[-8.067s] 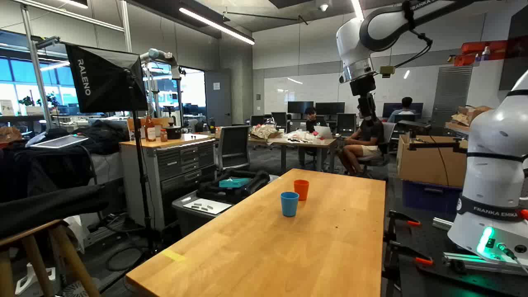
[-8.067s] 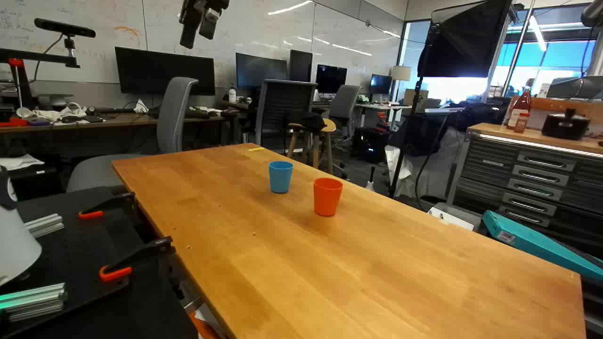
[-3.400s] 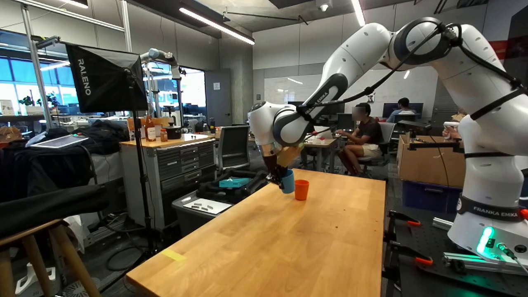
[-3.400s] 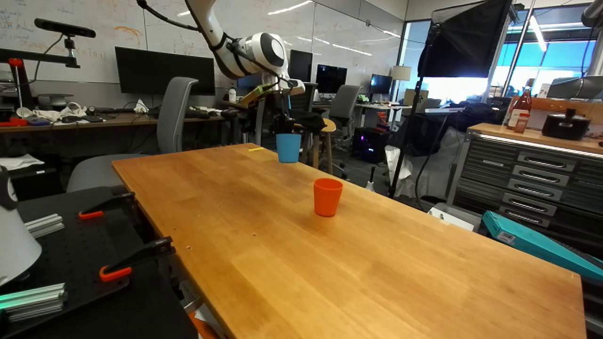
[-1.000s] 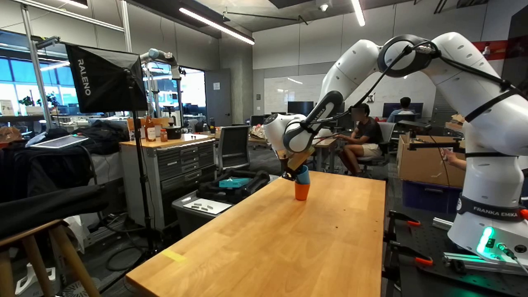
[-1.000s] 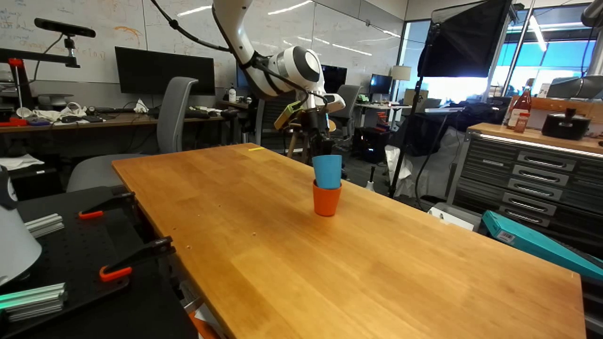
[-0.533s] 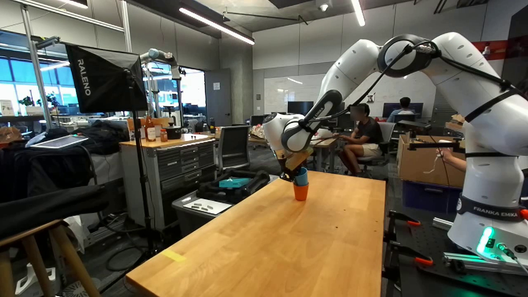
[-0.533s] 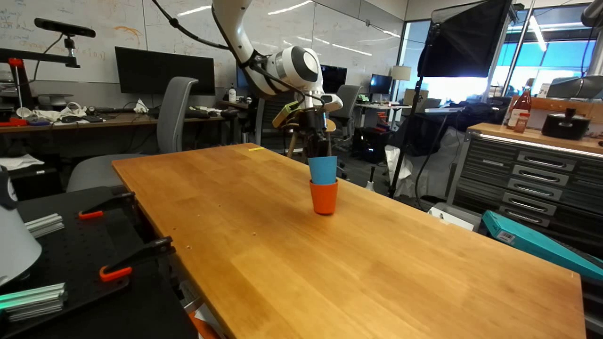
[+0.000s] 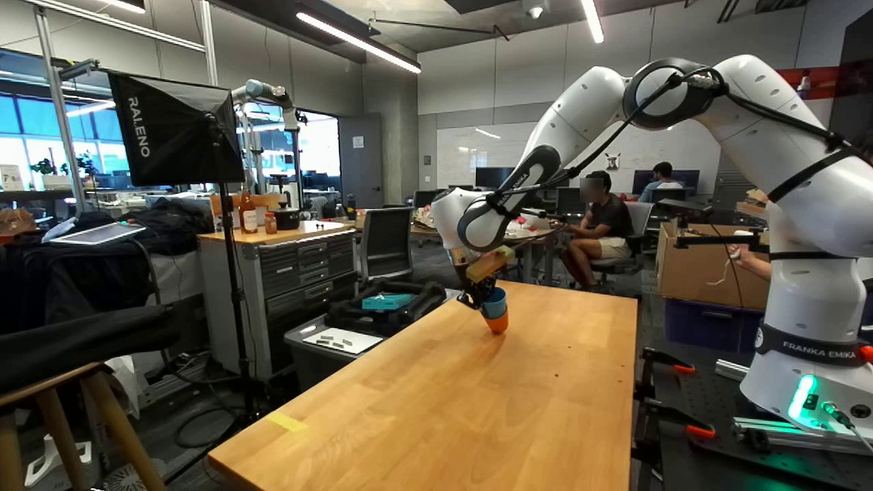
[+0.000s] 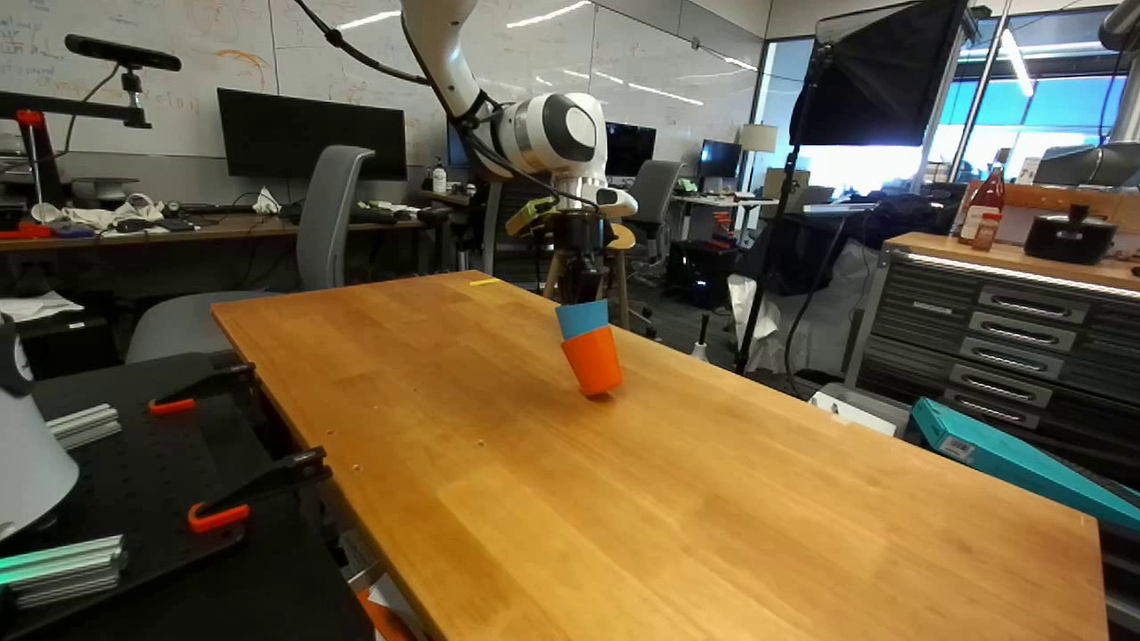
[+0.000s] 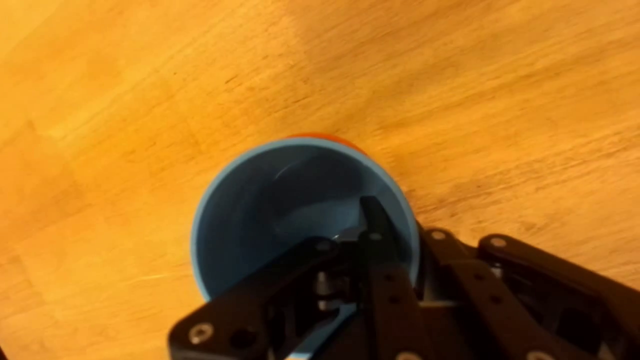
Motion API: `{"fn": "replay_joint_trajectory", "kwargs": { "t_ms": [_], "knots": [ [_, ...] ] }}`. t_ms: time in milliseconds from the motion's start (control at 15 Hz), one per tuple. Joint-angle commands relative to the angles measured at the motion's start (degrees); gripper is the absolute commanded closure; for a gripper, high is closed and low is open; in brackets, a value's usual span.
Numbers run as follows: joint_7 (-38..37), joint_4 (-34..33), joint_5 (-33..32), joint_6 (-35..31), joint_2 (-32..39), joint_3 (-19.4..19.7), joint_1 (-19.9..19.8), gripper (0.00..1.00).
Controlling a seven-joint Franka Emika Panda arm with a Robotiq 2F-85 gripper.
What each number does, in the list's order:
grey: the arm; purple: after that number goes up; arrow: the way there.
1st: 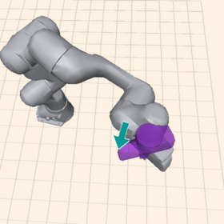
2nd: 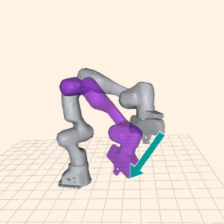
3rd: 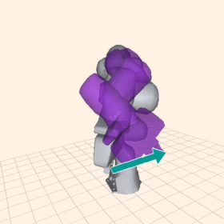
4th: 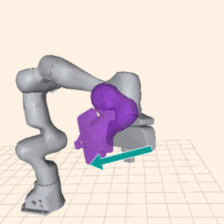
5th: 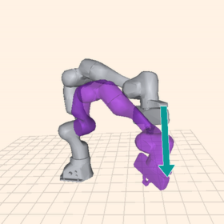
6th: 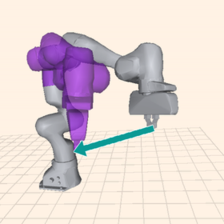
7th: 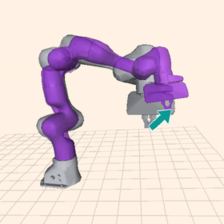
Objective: Put the blue cup in the orange cup
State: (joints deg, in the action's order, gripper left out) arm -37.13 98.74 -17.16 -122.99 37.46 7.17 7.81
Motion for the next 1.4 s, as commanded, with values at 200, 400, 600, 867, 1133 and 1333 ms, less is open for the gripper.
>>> {"fn": "replay_joint_trajectory", "kwargs": {
  "t_ms": [200, 400, 600, 867, 1133, 1333],
  "knots": [
    [2.82, -3.75, 3.32, 1.35, 0.85, 0.97, -2.6, 0.92],
    [2.91, -4.74, 2.85, 1.29, 0.54, 1.71, -3.28, 0.92],
    [3.21, -5.23, 3.02, 1.18, 0.37, 1.77, -3.85, 0.92],
    [4.14, -5.37, 3.31, 1.11, -0.12, 1.49, -4.25, 0.85],
    [4.68, -5.46, 3.64, 1.37, -0.43, 1.39, -4.44, 0.54],
    [5.09, -5.43, 4.0, 1.39, -0.92, 1.23, -4.48, 0.31]
  ]
}}
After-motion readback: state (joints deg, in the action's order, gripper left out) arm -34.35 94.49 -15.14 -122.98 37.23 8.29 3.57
